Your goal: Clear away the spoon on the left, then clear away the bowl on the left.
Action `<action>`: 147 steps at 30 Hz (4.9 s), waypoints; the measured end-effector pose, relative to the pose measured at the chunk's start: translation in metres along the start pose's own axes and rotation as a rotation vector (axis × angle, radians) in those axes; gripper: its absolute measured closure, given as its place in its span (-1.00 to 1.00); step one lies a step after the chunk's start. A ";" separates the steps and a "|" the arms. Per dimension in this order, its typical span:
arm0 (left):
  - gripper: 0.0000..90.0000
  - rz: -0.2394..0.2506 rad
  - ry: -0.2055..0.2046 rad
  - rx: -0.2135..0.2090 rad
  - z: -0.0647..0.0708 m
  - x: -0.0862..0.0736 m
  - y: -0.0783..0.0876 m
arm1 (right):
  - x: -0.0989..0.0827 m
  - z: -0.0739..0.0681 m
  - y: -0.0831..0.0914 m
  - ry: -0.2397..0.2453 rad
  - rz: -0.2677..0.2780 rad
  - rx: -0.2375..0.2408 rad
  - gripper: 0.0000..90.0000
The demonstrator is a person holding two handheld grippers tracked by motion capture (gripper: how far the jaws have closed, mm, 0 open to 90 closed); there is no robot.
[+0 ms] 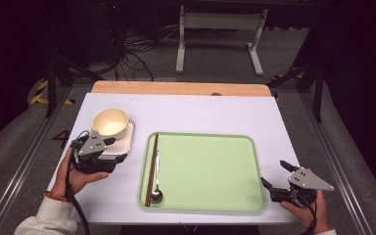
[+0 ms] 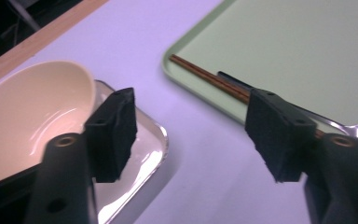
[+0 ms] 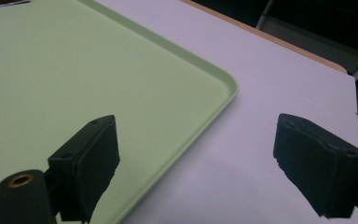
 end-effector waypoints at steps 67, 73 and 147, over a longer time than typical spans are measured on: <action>0.86 -0.454 -0.088 0.094 -0.068 0.005 -0.084 | 0.000 -0.007 -0.004 0.022 -0.013 0.023 -0.67; 0.86 -0.425 -0.093 0.113 -0.067 0.010 -0.074 | 0.000 -0.007 -0.004 0.023 -0.011 0.021 -0.67; 0.86 -0.241 -0.375 -0.106 0.053 0.101 -0.096 | 0.002 -0.004 0.002 0.015 0.011 0.007 -0.67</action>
Point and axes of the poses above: each handheld gripper's, and its own axes: y roughly backward along the jaws, x roughly out of its top, z roughly to its right, the point moved 4 cm from there along -y, roughly forward along the jaws, and after that the axes turned 2 degrees about y, right-handed, at the moved point
